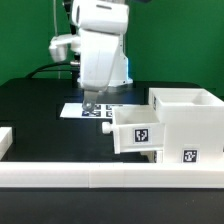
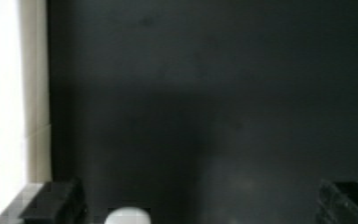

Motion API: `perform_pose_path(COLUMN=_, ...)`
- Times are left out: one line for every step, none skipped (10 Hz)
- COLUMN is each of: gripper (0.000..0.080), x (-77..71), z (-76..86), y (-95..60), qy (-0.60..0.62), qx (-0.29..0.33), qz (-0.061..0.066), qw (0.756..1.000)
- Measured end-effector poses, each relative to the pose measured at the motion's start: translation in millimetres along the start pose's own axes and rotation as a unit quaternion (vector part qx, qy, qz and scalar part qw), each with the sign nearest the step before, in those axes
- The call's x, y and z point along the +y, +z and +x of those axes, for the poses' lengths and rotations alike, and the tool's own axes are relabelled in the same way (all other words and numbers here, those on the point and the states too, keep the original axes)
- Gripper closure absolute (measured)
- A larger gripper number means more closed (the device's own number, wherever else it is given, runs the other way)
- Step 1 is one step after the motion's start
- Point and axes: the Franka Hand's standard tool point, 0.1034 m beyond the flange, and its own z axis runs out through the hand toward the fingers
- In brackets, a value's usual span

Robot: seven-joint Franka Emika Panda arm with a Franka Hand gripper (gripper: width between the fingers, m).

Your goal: Assemble drawer

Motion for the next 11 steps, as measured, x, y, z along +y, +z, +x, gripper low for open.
perform_pose_path(gripper=0.0151, x=-2.4, z=-1.2, y=7.6, qy=-0.001, qx=0.003, qz=0.001, qw=1.0)
perform_pose_path(gripper=0.0151, x=-5.7, z=-0.2, y=15.5, qy=0.0, qx=0.009, qz=0.002, qw=1.0)
perform_pose_path(gripper=0.0151, x=-6.2, z=-0.4, y=19.1, qy=0.009, qx=0.018, qz=0.003, qw=1.0)
perform_pose_path(gripper=0.0151, x=-2.6, z=4.1, y=20.9, qy=0.008, qx=0.019, qz=0.003, qw=1.0)
perform_pose_path(gripper=0.0151, x=0.5, z=4.3, y=24.3, qy=0.0, qx=0.036, qz=0.005, qw=0.999)
perform_pose_path(gripper=0.0151, x=4.7, z=-2.1, y=27.3, qy=0.013, qx=0.064, qz=0.007, qw=0.998)
perform_pose_path(gripper=0.0151, x=8.5, z=-7.4, y=28.5, qy=0.018, qx=0.082, qz=0.007, qw=0.996)
perform_pose_path(gripper=0.0151, x=10.4, z=-13.0, y=30.4, qy=0.02, qx=0.1, qz=0.01, qw=0.995)
perform_pose_path(gripper=0.0151, x=14.4, z=-19.1, y=31.6, qy=0.028, qx=0.12, qz=0.015, qw=0.992)
perform_pose_path(gripper=0.0151, x=18.9, z=-20.2, y=31.8, qy=0.035, qx=0.127, qz=0.016, qw=0.991)
perform_pose_path(gripper=0.0151, x=20.4, z=-18.6, y=33.1, qy=0.049, qx=0.14, qz=0.013, qw=0.989)
